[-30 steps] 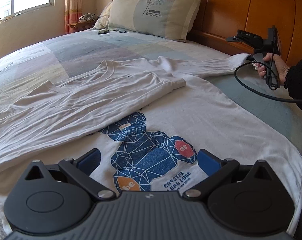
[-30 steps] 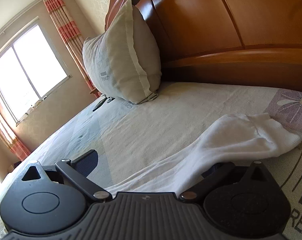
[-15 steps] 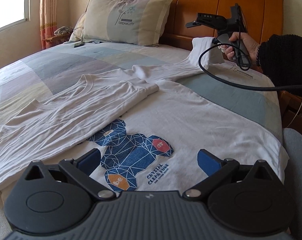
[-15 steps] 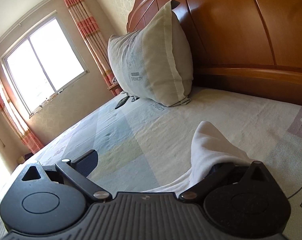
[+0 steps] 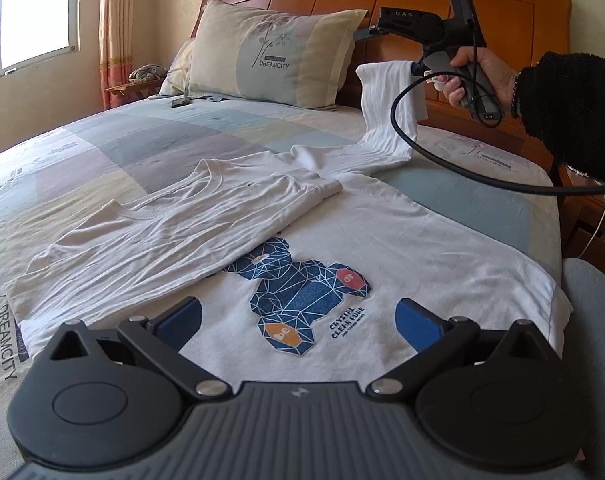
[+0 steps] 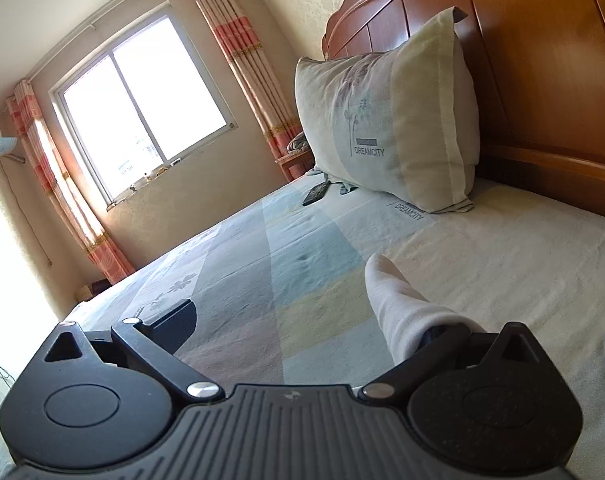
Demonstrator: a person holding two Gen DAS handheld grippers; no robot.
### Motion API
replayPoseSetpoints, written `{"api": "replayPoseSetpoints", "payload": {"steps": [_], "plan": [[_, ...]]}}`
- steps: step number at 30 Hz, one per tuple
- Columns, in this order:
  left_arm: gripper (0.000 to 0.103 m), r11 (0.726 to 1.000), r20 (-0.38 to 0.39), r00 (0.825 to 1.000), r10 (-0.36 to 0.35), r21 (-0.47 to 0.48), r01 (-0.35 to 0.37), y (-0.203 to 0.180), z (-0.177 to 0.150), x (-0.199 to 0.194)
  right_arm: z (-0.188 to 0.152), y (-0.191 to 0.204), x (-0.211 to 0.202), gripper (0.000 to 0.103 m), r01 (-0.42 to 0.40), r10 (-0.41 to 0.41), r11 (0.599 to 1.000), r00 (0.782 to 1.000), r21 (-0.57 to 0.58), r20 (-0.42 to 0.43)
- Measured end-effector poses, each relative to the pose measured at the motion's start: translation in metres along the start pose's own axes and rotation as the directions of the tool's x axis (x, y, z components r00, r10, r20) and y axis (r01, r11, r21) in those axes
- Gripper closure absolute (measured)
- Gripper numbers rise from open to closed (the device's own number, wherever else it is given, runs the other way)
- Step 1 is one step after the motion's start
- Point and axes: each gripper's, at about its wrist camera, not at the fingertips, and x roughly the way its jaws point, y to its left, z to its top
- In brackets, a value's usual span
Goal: Fold clothes
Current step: 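Lift the sleeve cuff with the right gripper and carry it over the chest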
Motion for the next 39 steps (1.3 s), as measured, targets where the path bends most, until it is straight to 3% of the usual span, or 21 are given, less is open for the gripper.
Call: {"api": "replayPoseSetpoints", "payload": {"steps": [23,39], "plan": [[0.001,0.991,0.025,0.998,0.050,-0.126,-0.046,0.039,-0.026,-0.038,-0.037,0.117,0.054,0.000,-0.082,0.075,0.996,0.987,-0.041,-0.140],[0.001,0.977,-0.054,0.991,0.125,-0.170,-0.132,0.060,-0.042,-0.039,-0.057,0.207,0.071,0.000,-0.245,0.207,0.962,0.942,-0.120,-0.264]]}}
